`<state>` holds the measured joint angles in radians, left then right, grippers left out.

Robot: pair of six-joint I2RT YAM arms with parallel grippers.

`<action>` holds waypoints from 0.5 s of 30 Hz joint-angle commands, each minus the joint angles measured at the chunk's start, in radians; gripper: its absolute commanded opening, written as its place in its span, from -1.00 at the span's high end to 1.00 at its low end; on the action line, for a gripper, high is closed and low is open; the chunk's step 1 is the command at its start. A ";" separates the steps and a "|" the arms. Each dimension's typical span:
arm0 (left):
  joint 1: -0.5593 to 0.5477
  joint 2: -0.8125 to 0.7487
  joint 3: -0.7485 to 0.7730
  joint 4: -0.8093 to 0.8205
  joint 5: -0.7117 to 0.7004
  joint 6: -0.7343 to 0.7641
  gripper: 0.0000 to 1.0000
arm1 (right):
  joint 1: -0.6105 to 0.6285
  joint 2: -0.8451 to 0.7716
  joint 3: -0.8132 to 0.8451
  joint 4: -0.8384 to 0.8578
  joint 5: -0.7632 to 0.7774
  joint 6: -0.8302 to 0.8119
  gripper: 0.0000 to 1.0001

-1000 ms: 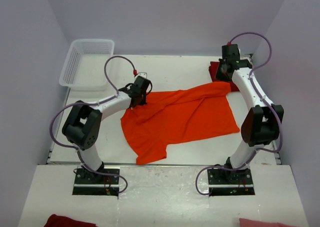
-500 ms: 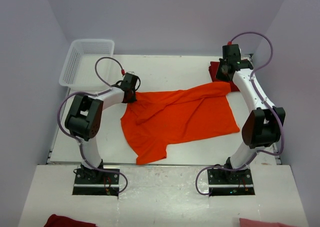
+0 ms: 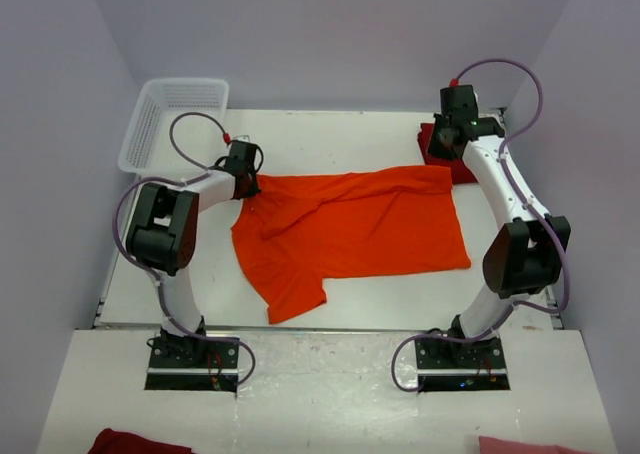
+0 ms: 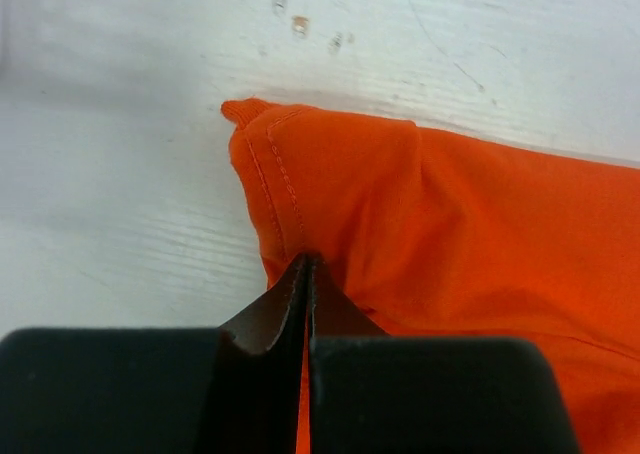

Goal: Fold and stack the t-shirts
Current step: Fold the flattened tshirt in 1/3 of the way

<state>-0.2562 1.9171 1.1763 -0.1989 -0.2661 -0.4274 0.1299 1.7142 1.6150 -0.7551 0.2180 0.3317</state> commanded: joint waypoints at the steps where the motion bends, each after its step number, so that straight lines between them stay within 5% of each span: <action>1: 0.044 0.062 0.002 -0.066 -0.054 0.002 1.00 | 0.016 -0.022 0.030 -0.001 0.000 -0.010 1.00; 15: 0.083 0.068 0.089 -0.122 -0.168 0.056 1.00 | -0.027 0.148 0.051 -0.023 -0.026 -0.011 0.82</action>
<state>-0.2039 1.9633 1.2514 -0.2584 -0.3679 -0.4034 0.1162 1.8511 1.6230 -0.7570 0.2062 0.3317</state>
